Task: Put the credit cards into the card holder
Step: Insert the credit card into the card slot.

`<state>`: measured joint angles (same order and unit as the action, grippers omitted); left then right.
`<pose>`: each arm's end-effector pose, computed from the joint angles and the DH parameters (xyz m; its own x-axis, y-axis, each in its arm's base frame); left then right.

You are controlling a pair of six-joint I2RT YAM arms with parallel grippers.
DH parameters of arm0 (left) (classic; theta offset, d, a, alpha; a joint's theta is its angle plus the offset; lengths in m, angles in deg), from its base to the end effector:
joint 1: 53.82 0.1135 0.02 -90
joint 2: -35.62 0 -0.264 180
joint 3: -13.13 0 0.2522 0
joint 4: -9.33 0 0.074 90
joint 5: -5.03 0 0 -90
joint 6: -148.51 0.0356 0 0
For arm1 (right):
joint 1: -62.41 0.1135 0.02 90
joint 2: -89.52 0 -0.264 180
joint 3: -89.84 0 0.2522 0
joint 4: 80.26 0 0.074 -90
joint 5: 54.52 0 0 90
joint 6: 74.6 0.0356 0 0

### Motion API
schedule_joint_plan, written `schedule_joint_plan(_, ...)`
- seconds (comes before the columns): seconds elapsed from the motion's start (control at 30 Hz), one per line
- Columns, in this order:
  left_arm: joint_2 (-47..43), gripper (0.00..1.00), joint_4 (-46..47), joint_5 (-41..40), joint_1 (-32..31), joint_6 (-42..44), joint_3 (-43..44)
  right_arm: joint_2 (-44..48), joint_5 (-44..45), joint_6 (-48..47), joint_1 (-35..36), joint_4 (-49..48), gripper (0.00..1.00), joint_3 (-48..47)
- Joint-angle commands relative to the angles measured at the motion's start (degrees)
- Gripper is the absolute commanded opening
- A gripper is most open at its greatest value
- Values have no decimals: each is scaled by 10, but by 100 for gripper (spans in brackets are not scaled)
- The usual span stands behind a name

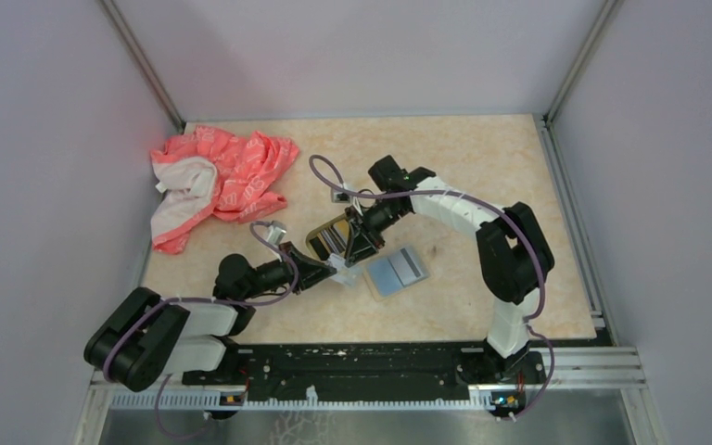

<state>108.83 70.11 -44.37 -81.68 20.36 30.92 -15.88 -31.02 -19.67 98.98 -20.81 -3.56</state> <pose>0.1549 -0.1081 0.1680 -0.5081 -0.2619 -0.8205 0.7805 0.2628 -0.5672 0.2736 0.2436 0.2320 -0.3520 -0.5464 -0.7599 -0.8237 -0.2047 0.5288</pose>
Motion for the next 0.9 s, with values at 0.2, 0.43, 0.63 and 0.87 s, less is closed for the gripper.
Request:
schedule_joint_plan(0.2,-58,0,-90,-42,3,21,-32,99,315,150,-56,-240,70,57)
schedule_joint_plan(0.43,-104,0,-141,-42,3,19,-58,34,451,218,-58,-267,98,18)
schedule_joint_plan(0.63,-148,0,-188,-51,3,26,-66,-60,471,235,-42,-205,98,-73)
schedule_joint_plan(0.87,-174,0,-205,-53,3,26,-76,-115,480,254,-39,-181,71,-108)
